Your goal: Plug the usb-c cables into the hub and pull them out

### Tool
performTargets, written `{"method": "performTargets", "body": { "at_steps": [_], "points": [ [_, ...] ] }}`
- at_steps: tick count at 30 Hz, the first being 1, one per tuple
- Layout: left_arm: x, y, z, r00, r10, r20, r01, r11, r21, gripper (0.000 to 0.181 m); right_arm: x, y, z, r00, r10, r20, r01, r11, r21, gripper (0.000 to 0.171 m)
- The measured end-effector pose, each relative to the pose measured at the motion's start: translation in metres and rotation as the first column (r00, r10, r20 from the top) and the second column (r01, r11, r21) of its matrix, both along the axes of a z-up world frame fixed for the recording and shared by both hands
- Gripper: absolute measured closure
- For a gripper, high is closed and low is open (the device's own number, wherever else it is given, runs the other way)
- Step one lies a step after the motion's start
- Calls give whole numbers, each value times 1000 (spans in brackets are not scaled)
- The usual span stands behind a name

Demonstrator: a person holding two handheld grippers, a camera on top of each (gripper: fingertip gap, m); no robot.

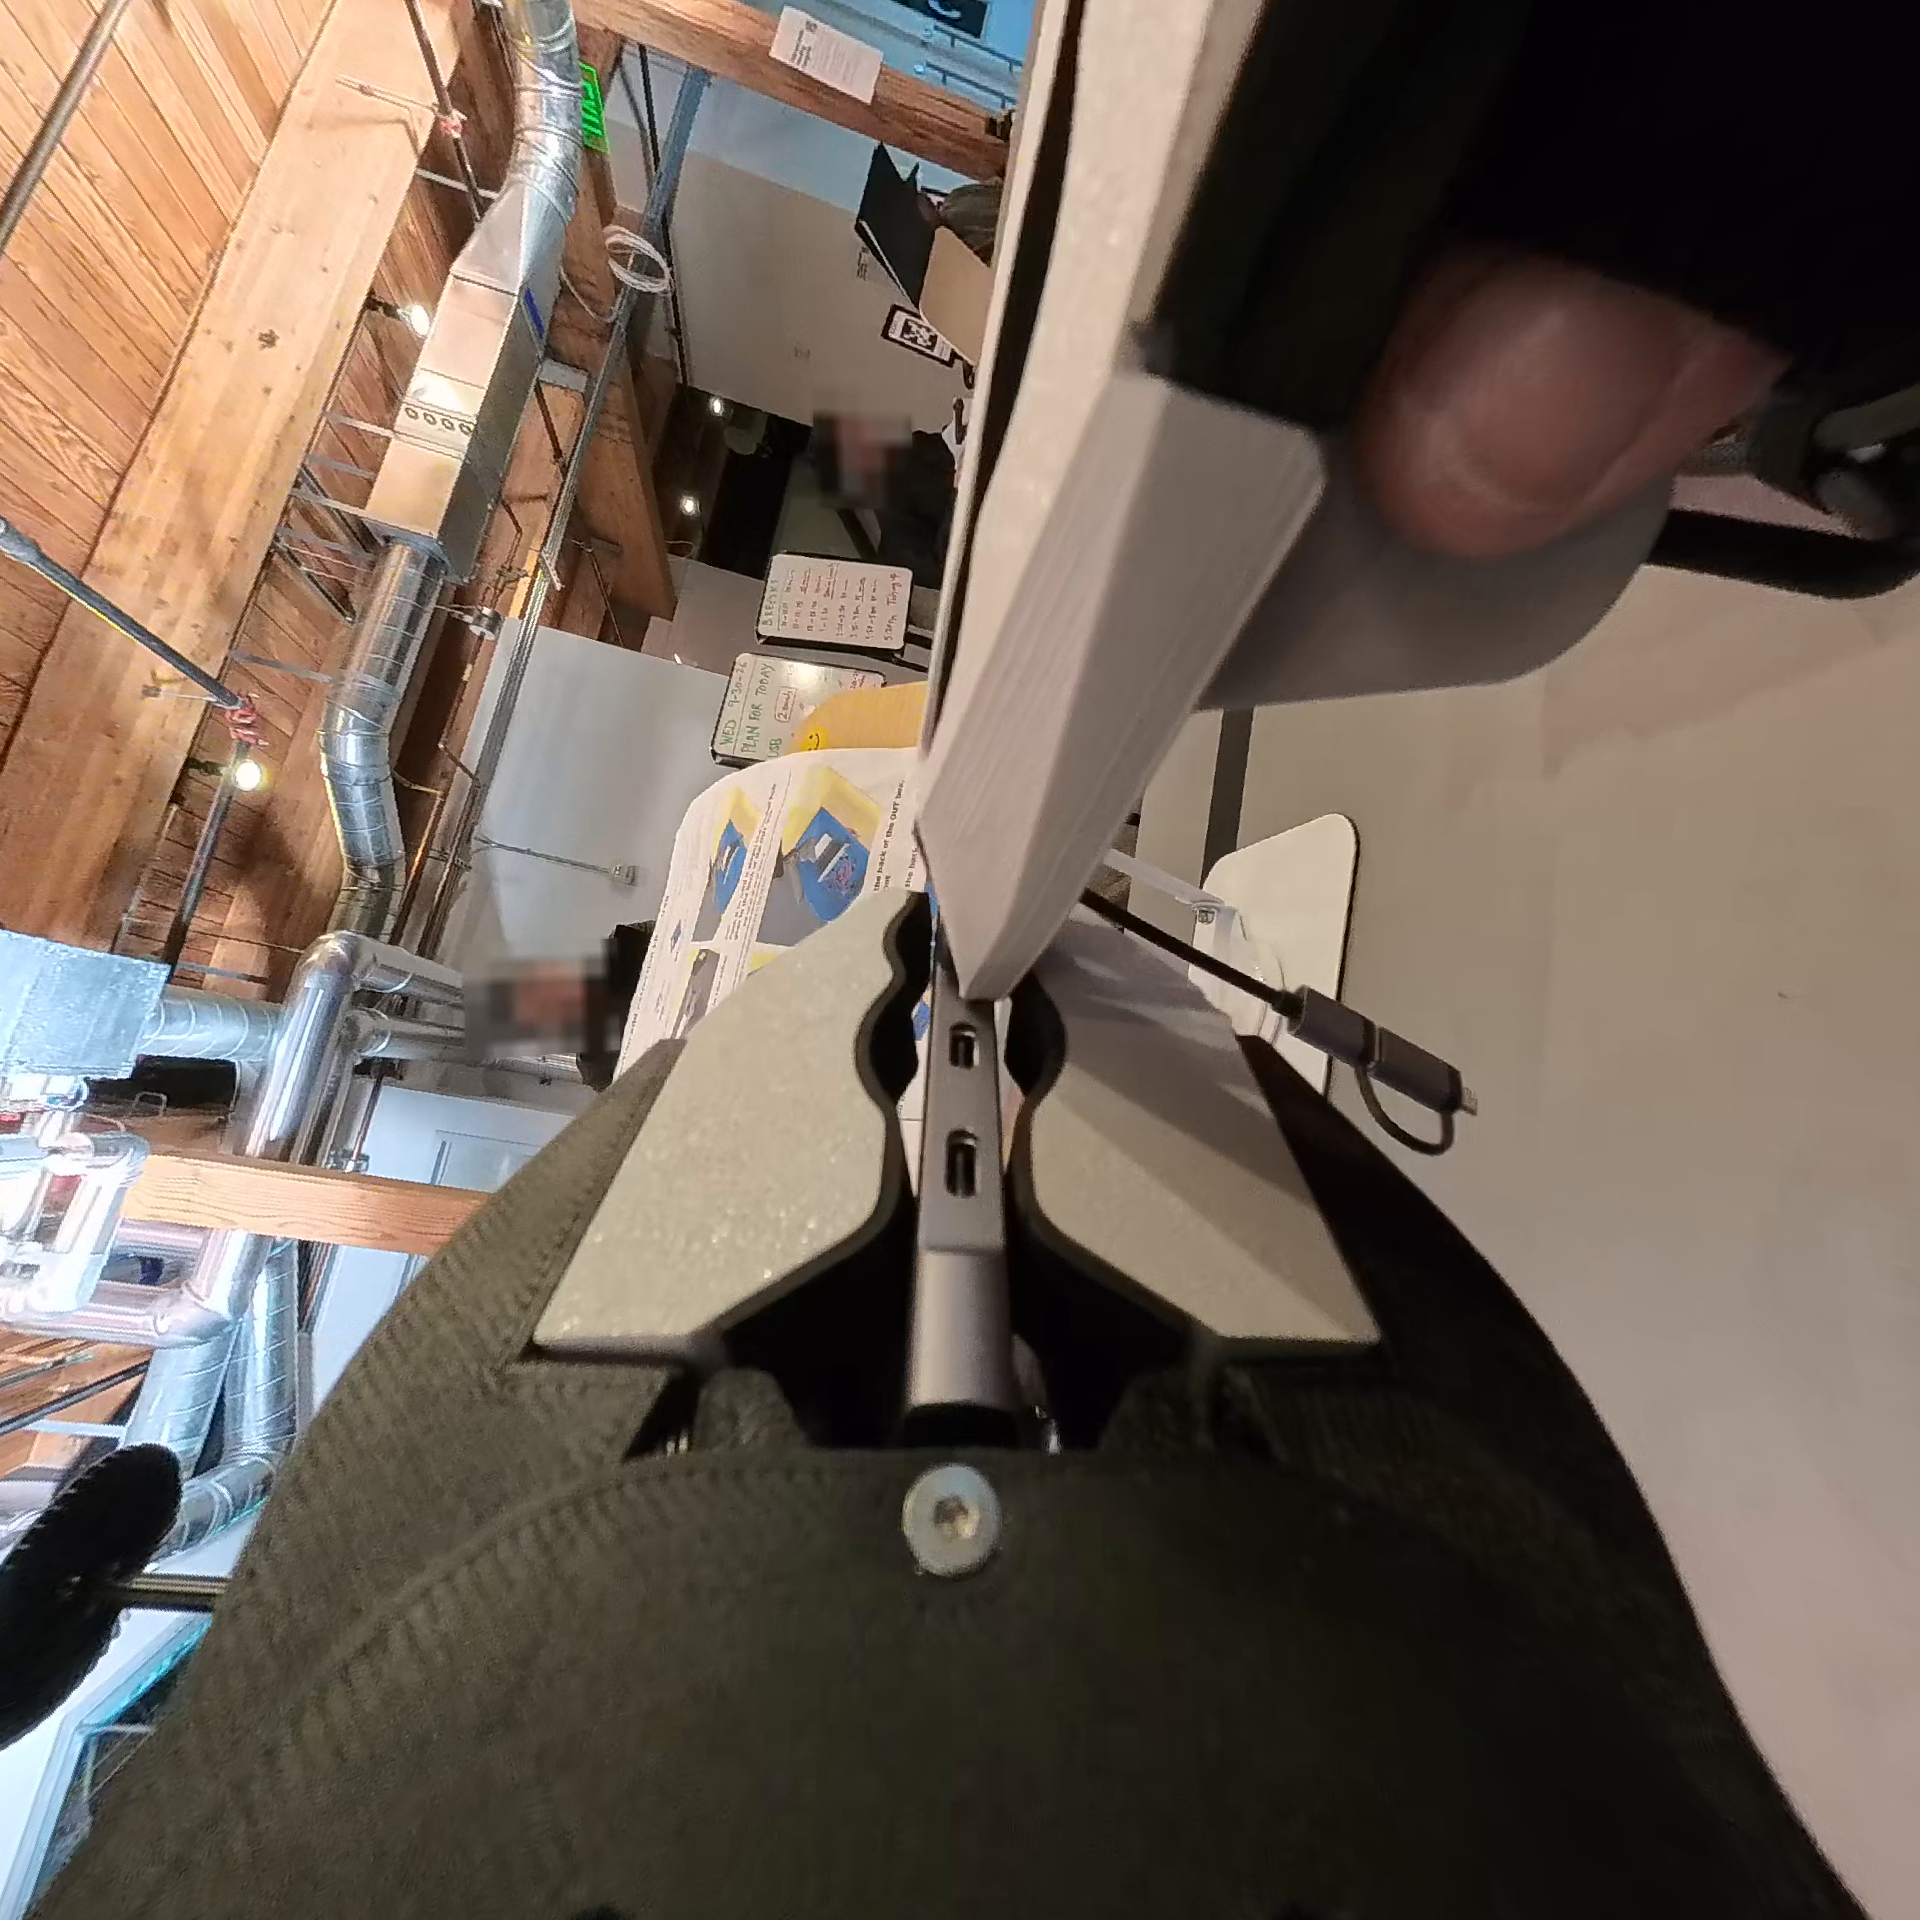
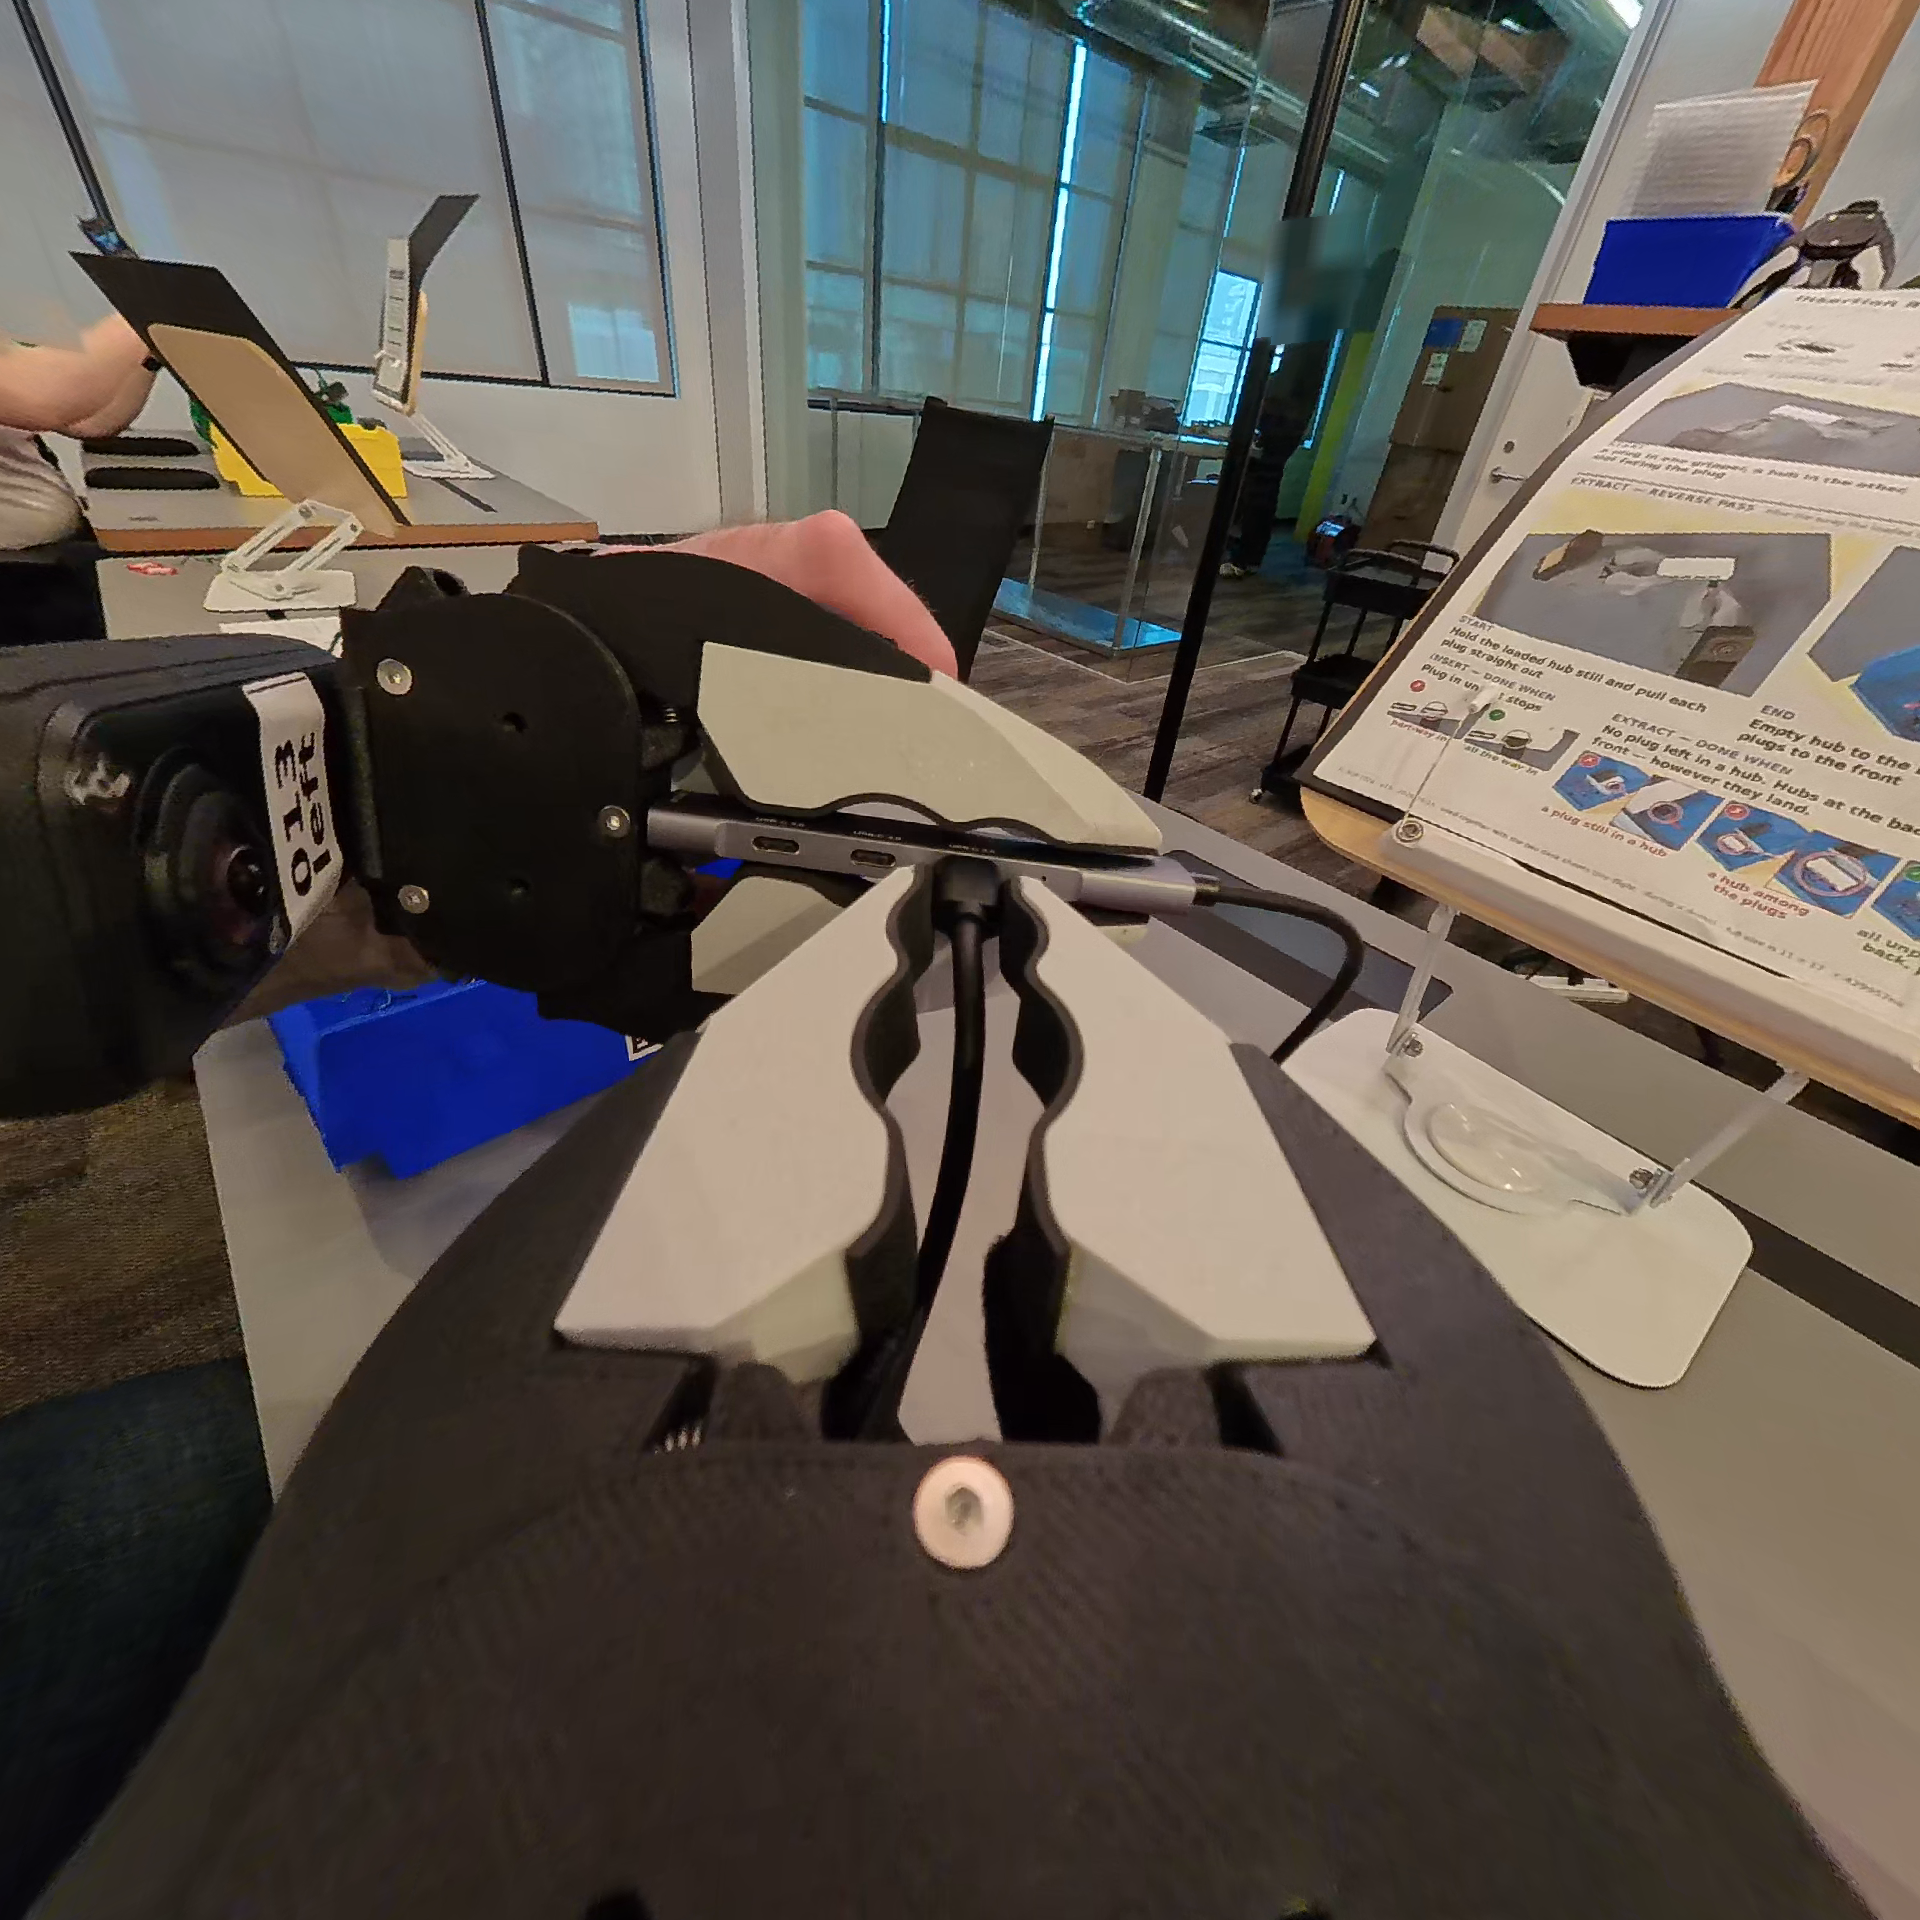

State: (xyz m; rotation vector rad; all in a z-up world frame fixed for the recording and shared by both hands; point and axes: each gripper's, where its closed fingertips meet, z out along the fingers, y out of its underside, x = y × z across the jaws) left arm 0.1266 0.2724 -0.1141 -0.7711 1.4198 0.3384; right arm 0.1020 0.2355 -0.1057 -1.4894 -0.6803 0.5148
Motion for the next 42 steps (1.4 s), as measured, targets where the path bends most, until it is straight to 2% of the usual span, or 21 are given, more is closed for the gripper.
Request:
{"method": "performTargets", "body": {
  "at_steps": [14,20,23,25,26,29,32,35,42],
  "points": [
    [-2,4,-5,1000,19,4,-19,999,-48,169,-1,-1,-2,999,9,33,-9,1000,6,162],
    [-4,2,-6,1000,24,3,-24,998,-58,169,-3,-3,-4,989,132,-66,-137,988,-68,162],
    [-4,4,-10,1000,30,0,-30,997,-70,169,-3,-2,-7,994,105,-29,-106,993,-50,162],
    [-4,4,-10,999,35,9,-34,997,-75,169,-3,-2,-7,997,19,71,-20,1000,16,162],
    [-5,5,-9,999,35,25,-33,996,-85,169,-2,-3,-4,997,-1,74,-1,1000,27,162],
    [-38,34,-2,981,168,94,-156,980,-126,170,16,-7,18,995,-62,81,54,993,101,162],
    [-43,28,10,982,167,89,-161,984,-78,168,13,-5,13,996,-37,81,31,997,77,162],
    [-48,35,8,978,193,81,-187,979,-80,169,1,-10,8,995,18,97,-22,999,48,162],
    [-54,24,3,977,198,74,-191,977,-99,169,22,-22,27,993,109,40,-107,993,-42,162]
  ]
}}
